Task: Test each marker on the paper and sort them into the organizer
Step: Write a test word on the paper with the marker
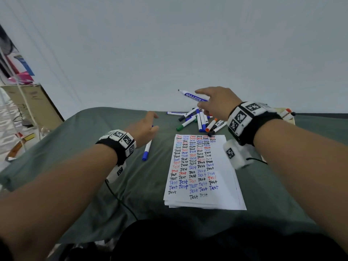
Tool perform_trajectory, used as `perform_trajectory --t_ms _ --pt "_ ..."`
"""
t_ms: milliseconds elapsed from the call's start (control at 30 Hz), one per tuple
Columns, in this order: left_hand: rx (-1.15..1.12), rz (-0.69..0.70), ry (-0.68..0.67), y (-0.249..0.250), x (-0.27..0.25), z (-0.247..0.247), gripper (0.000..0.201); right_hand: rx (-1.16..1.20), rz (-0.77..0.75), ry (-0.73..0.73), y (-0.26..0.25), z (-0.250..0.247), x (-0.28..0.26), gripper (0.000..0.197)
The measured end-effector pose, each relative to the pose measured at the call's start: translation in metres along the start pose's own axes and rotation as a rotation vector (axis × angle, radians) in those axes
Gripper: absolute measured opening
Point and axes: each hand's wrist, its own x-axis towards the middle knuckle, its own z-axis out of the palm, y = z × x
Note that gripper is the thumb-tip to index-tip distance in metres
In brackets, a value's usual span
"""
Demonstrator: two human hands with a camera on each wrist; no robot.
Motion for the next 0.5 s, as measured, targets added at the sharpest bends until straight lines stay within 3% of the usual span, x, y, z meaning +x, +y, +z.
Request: perform_trajectory --t_ms 167,267,367,500 --pt "0.074 -0.006 -0.028 -0.010 0.007 0.018 0.026 0.500 0.164 0.127 -0.001 0.019 0.007 0.046" --pt "0.152 0.039 -0.088 -0.011 0.015 0.029 0.017 0.686 0.286 0.133 0.022 0.038 -0.004 0.043" --pt "0.188 0.052 -0.128 -0.010 0.021 0.041 0.011 1.059 0.466 0.164 0.045 0.058 -0.018 0.043" --pt "0.223 0.036 -0.171 -0.008 0.029 0.058 0.021 1.497 0.554 0.237 0.055 0.079 -0.027 0.044"
